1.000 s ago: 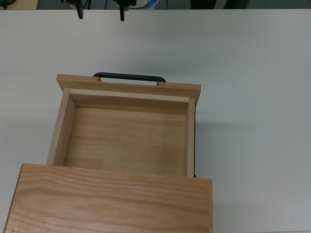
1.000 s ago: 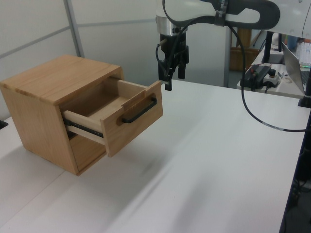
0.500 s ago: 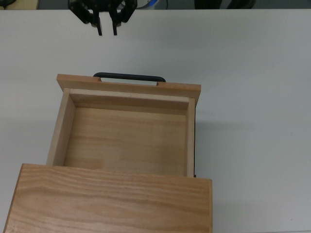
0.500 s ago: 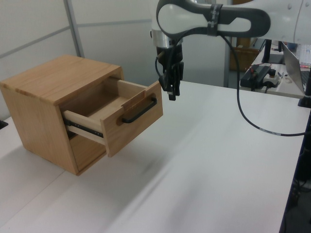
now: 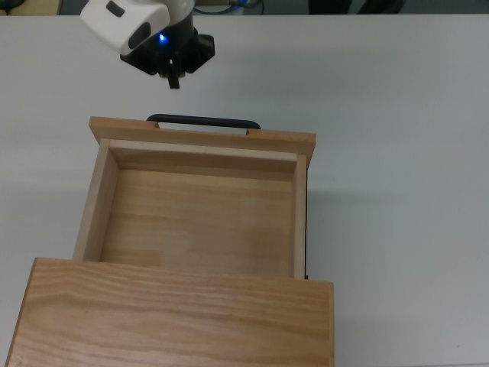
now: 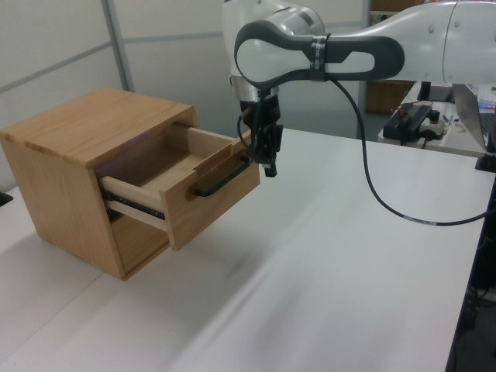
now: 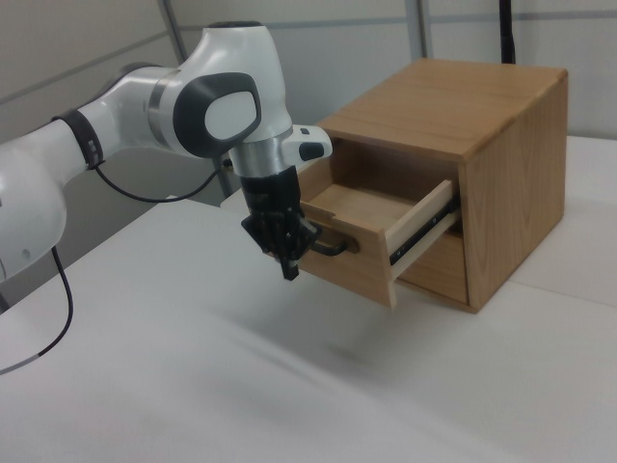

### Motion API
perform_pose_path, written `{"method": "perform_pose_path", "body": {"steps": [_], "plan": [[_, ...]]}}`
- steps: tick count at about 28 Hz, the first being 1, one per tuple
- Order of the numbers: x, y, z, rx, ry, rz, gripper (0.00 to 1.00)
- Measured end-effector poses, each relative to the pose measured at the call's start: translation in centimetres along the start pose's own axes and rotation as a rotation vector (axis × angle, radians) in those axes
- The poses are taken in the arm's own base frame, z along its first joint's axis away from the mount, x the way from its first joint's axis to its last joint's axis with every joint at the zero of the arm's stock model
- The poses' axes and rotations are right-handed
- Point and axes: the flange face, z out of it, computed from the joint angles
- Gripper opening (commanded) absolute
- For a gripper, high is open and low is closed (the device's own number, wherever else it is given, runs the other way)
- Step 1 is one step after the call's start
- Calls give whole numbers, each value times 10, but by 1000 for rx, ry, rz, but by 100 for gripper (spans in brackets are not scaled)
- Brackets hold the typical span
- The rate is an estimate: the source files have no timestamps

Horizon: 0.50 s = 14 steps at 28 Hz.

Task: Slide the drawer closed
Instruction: 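Lower the gripper down to the black handle of the open drawer, then push the drawer front with the gripper into the wooden cabinet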

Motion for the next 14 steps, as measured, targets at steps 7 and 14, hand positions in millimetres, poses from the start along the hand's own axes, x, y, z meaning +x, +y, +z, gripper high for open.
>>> {"method": "perform_pose_path", "body": {"steps": [7,14], "plan": [[15,-5,0,-6,83,-11,0],[28,-8,6,1,137,-17,0]]}}
